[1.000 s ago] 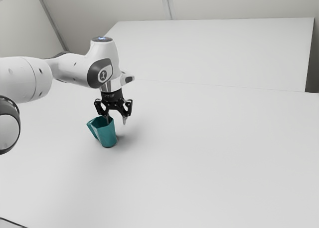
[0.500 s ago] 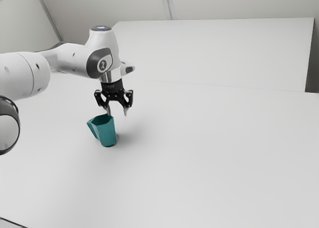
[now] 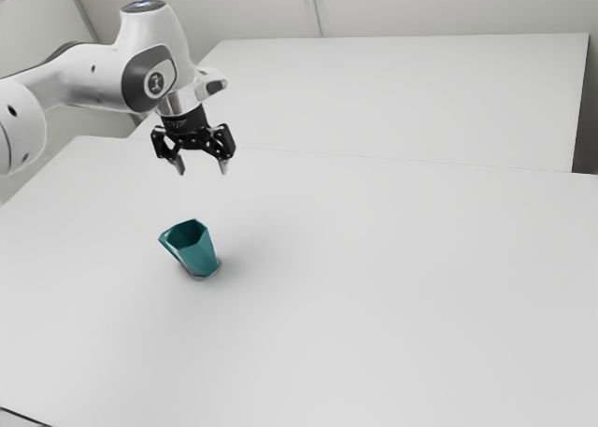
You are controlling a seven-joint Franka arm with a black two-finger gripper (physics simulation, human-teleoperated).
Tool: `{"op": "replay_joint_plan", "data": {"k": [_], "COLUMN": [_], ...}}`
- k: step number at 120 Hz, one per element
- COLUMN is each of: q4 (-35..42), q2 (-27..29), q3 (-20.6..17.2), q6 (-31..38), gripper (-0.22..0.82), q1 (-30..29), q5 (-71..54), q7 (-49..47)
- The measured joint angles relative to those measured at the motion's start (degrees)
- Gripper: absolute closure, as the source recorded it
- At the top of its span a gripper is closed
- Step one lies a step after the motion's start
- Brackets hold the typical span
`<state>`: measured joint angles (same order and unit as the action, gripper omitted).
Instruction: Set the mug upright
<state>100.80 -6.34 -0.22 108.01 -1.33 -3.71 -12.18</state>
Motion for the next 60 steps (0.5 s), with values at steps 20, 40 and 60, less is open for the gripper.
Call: {"op": "replay_joint_plan", "data": {"k": [20,40,60], "q4": [-0.24,-5.71,-8.89], "q2": [3.29,3.6,4.46], "q3": [3.4,4.17,4.21], "q6": [-1.15,-5.34,-9.27], "gripper": [0.02,0.01,0.0], "q1": [-0.28,-1.95,-1.33], "q5": [2.4,3.3,3.49], "q7": [6.63,13.17,18.6]}}
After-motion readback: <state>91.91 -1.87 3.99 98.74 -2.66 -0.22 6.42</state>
